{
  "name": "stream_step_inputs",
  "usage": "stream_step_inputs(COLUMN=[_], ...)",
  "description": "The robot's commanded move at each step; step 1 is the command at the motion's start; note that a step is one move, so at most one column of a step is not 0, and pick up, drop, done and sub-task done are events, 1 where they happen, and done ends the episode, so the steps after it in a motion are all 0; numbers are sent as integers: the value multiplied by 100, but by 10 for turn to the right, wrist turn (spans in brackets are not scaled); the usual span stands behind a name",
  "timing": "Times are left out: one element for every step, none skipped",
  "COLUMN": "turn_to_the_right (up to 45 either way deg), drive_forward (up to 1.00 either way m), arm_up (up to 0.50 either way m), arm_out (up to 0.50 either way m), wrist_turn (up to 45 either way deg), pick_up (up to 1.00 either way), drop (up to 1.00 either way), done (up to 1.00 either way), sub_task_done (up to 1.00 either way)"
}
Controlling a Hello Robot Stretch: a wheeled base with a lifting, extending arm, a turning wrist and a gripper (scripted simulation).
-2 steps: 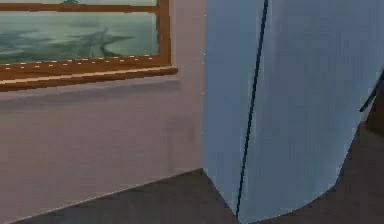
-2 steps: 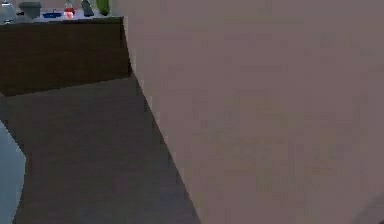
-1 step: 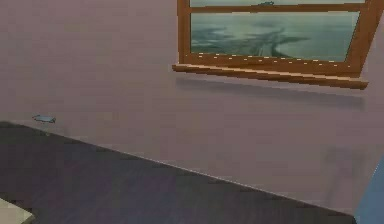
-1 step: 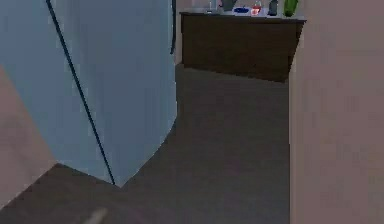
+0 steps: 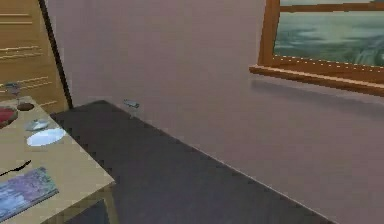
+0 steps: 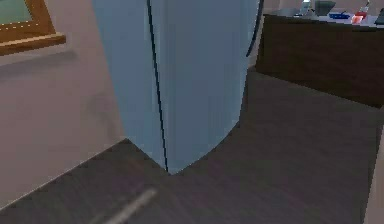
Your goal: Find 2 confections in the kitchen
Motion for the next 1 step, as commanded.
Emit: stream_step_inputs(turn_to_the_right=[0], drive_forward=[20], arm_up=[0], arm_out=[0], wrist_turn=[0], pick_up=[0], drop=[0], done=[0], sub_task_done=[0])
